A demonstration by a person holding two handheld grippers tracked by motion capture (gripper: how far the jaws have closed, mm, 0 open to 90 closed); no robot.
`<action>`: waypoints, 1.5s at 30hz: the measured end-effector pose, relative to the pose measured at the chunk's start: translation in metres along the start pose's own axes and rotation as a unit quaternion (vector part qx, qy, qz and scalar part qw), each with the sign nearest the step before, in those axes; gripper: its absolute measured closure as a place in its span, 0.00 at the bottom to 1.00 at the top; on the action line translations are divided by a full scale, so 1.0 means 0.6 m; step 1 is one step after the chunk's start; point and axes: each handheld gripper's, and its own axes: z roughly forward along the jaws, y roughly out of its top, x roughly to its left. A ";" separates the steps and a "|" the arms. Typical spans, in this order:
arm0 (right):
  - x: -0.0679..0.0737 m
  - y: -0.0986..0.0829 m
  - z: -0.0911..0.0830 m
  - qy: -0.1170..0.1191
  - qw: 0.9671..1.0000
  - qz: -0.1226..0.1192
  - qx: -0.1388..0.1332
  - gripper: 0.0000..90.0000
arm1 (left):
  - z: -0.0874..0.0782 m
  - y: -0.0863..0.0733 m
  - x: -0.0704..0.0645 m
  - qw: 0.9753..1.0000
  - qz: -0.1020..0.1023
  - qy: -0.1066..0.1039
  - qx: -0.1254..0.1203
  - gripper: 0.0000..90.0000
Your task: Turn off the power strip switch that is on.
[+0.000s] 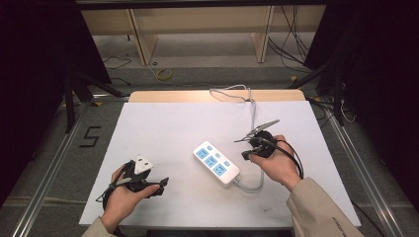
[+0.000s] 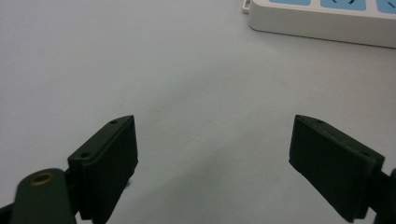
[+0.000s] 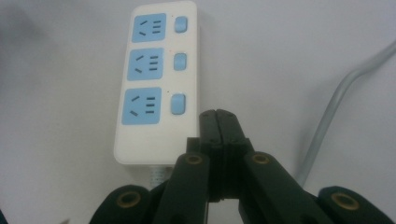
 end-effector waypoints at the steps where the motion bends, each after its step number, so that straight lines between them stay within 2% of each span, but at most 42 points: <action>1: -0.001 0.001 0.002 0.001 1.000 -0.001 0.002 1.00 | 0.000 0.000 0.000 1.000 0.000 0.000 0.000 0.16; 12: 0.004 0.018 0.018 0.004 1.000 -0.003 0.012 1.00 | 0.002 0.000 -0.001 1.000 -0.003 -0.001 -0.001 0.16; 19: 0.008 0.033 0.032 0.007 1.000 -0.007 0.020 1.00 | 0.002 0.000 -0.001 1.000 0.002 -0.002 0.002 0.16; 45: 0.037 0.091 0.080 0.017 0.998 -0.028 0.052 1.00 | 0.002 0.001 -0.002 1.000 0.002 -0.004 0.001 0.16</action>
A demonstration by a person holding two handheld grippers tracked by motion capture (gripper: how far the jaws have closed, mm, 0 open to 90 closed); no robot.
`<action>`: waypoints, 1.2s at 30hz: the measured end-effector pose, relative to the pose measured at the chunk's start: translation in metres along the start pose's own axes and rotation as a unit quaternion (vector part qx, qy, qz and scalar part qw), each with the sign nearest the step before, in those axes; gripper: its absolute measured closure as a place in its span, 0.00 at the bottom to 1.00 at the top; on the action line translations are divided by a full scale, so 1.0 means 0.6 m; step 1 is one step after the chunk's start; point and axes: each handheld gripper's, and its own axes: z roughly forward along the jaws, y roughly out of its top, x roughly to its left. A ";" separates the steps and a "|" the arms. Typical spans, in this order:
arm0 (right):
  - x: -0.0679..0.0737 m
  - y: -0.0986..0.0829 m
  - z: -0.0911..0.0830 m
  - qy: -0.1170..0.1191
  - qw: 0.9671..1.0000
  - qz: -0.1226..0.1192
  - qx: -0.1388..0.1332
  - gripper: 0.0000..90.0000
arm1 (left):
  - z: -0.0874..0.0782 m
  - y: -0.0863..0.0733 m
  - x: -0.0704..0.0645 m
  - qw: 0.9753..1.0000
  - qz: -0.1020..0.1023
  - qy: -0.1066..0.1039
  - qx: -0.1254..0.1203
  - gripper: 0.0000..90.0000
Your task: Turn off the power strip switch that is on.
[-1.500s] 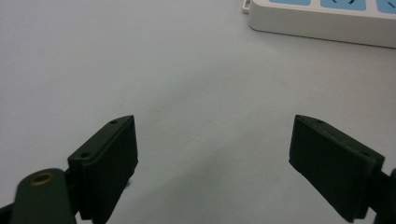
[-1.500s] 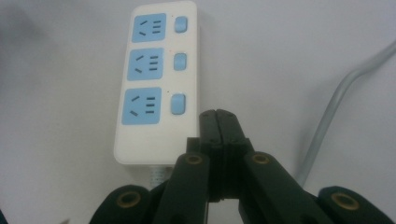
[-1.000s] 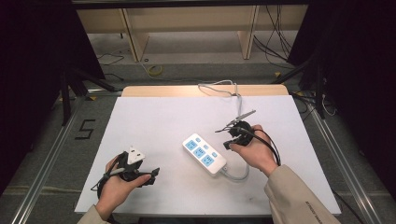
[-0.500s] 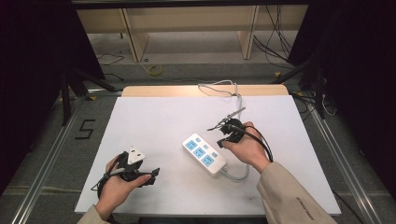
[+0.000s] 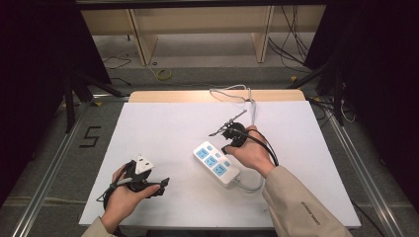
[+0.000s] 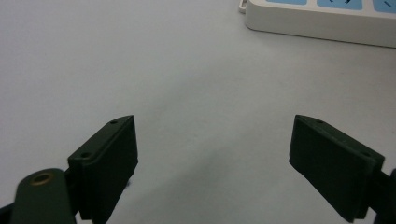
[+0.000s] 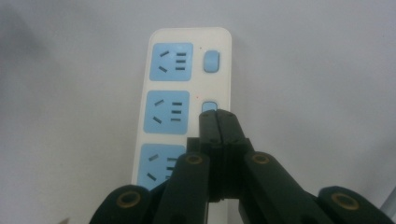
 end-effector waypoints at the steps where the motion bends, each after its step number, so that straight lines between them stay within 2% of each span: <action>1: 0.001 0.003 0.002 -0.002 1.000 0.000 0.001 1.00 | 0.000 0.000 0.000 1.000 0.000 0.000 0.000 0.16; 13: 0.007 0.028 0.024 0.002 1.000 -0.005 0.018 1.00 | 0.000 0.000 0.000 1.000 0.000 -0.001 0.001 0.16; 19: 0.007 0.037 0.034 0.002 1.000 0.001 0.029 1.00 | 0.000 0.001 -0.001 1.000 -0.001 -0.002 -0.001 0.16; 28: -0.001 0.040 0.046 -0.002 0.999 0.009 0.045 1.00 | 0.000 0.001 -0.001 1.000 -0.001 -0.001 -0.002 0.16; 36: 0.000 0.043 0.055 -0.008 0.999 0.006 0.053 1.00 | 0.001 0.002 -0.001 1.000 -0.001 -0.001 -0.001 0.16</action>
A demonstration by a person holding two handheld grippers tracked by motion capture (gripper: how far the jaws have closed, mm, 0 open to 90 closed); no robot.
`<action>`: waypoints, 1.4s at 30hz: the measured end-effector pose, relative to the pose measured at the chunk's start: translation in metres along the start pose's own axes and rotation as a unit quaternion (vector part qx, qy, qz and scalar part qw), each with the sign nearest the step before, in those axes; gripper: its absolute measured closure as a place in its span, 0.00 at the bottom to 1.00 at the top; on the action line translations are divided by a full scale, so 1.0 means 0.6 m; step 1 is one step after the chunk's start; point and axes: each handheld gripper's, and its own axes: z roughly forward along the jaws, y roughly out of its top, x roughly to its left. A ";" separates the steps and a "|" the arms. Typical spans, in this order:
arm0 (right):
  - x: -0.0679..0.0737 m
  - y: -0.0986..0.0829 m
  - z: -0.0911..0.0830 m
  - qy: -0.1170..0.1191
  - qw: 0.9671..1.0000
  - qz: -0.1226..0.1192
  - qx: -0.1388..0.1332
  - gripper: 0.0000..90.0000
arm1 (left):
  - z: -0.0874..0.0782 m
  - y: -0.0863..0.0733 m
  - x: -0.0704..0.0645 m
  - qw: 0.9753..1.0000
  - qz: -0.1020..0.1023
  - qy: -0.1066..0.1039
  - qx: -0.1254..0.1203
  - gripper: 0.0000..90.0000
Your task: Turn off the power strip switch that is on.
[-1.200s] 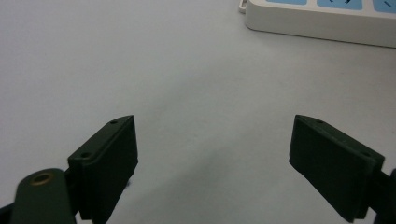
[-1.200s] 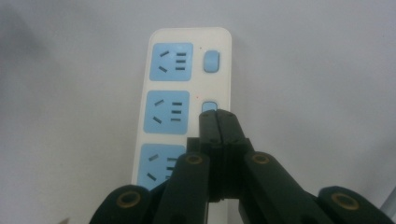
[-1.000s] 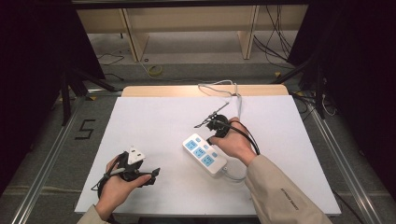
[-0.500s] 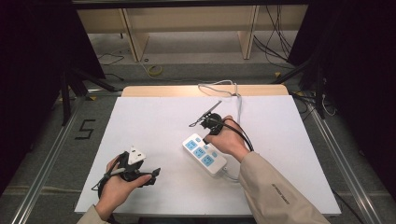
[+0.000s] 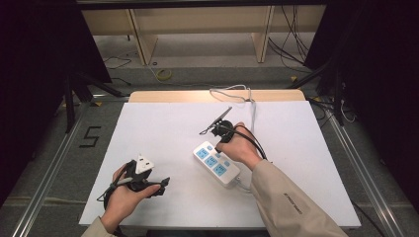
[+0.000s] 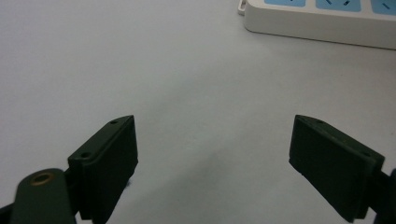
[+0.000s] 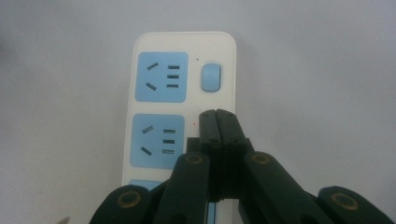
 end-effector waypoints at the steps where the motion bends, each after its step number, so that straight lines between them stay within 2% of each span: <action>1: 0.000 0.000 0.002 -0.001 1.000 -0.002 0.001 1.00 | 0.000 0.000 0.000 1.000 0.002 0.000 0.000 0.16; 12: 0.004 0.007 0.011 -0.004 1.000 0.000 0.019 1.00 | 0.001 0.000 0.000 1.000 0.001 -0.001 0.000 0.16; 14: 0.004 0.007 0.013 -0.006 1.000 -0.006 0.021 1.00 | 0.000 0.000 0.000 1.000 0.001 0.000 0.000 0.16; 36: 0.004 0.014 0.023 0.001 0.999 0.004 0.040 1.00 | 0.001 0.001 0.000 1.000 0.003 -0.002 0.001 0.16; 42: 0.004 0.015 0.023 0.000 0.999 0.000 0.048 1.00 | 0.002 0.001 0.000 1.000 0.003 -0.002 0.000 0.16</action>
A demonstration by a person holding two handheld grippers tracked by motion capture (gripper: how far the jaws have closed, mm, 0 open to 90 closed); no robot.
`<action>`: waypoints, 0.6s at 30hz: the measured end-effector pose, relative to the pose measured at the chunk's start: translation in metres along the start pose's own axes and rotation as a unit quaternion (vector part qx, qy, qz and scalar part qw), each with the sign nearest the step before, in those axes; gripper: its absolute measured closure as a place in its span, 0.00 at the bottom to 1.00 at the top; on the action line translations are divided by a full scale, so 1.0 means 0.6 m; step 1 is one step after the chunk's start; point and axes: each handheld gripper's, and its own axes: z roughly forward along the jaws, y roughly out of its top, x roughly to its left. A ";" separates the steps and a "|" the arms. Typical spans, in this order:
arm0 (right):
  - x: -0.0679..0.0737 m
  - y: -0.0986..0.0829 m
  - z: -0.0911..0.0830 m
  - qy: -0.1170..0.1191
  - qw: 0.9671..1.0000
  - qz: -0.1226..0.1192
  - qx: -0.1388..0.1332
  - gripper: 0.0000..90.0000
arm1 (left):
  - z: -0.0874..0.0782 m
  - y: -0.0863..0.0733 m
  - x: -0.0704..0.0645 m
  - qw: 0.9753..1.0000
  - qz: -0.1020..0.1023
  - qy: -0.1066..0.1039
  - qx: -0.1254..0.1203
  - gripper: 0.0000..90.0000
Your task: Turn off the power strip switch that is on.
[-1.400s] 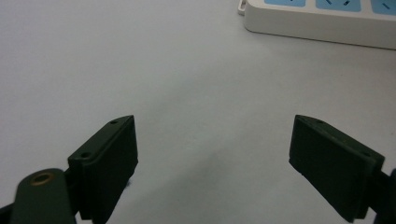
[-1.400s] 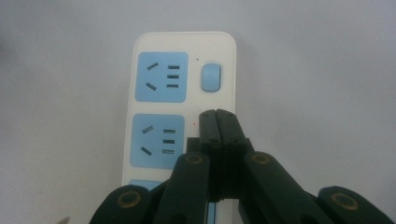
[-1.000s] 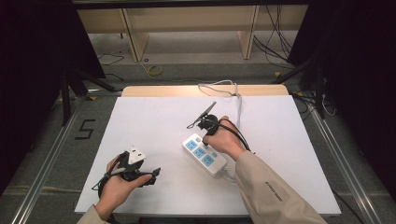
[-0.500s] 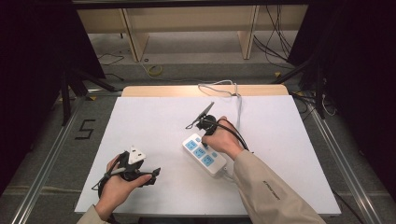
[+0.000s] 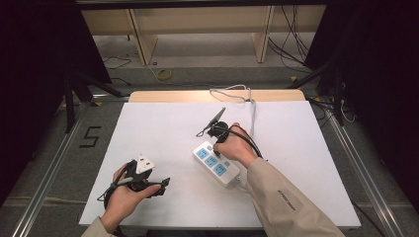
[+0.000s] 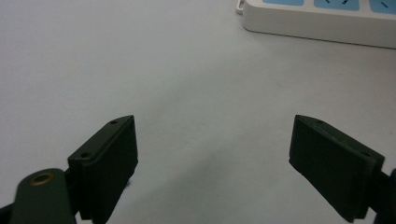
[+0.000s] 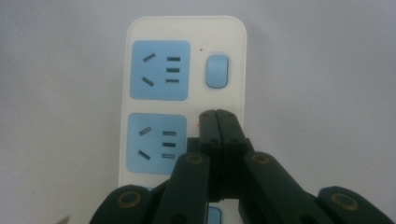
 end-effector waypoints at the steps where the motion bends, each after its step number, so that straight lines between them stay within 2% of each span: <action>1: 0.000 0.000 0.000 -0.001 1.000 0.000 0.001 1.00 | 0.000 0.000 0.000 1.000 0.000 0.000 0.000 0.16; 18: 0.003 0.003 0.001 -0.004 1.000 -0.001 0.009 1.00 | 0.000 0.000 -0.001 1.000 -0.001 0.000 0.000 0.16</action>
